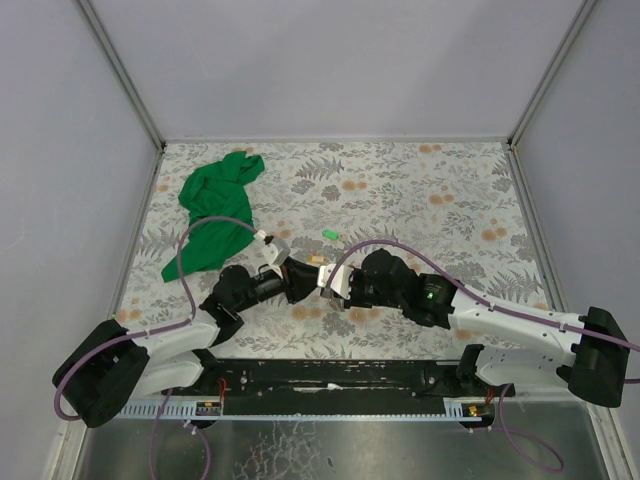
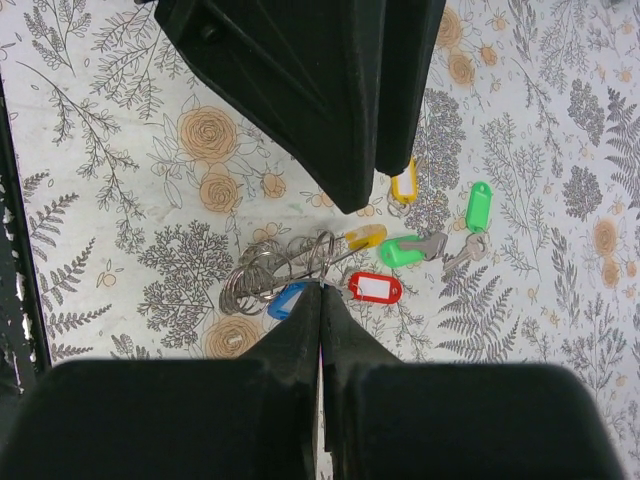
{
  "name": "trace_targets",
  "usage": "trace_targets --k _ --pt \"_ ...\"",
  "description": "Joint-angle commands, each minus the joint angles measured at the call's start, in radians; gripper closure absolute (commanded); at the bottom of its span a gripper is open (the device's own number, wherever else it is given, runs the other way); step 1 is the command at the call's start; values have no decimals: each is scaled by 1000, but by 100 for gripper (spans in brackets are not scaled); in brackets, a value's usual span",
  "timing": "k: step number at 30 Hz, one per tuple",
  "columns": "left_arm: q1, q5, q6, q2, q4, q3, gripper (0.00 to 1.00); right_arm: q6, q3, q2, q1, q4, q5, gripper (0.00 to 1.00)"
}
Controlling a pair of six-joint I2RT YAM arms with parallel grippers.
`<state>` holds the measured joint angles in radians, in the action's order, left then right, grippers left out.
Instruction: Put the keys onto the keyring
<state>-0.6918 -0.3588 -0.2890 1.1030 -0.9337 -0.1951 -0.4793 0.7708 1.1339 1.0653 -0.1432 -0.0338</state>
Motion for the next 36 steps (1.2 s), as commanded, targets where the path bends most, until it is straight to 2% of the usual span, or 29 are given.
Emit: trace_targets --k 1,7,16,26,36 --pt "36 -186 182 7 82 -57 69 -21 63 -25 9 6 16 100" --pt "76 -387 334 67 158 -141 67 -24 74 -13 9 -12 7 100" --pt "80 -534 477 104 273 -207 67 -24 82 -5 10 -22 -11 100" --pt "80 -580 514 132 319 -252 69 -20 87 0 9 -29 -29 100" --pt "79 -549 590 121 397 -280 67 -18 91 0 9 -44 -44 100"
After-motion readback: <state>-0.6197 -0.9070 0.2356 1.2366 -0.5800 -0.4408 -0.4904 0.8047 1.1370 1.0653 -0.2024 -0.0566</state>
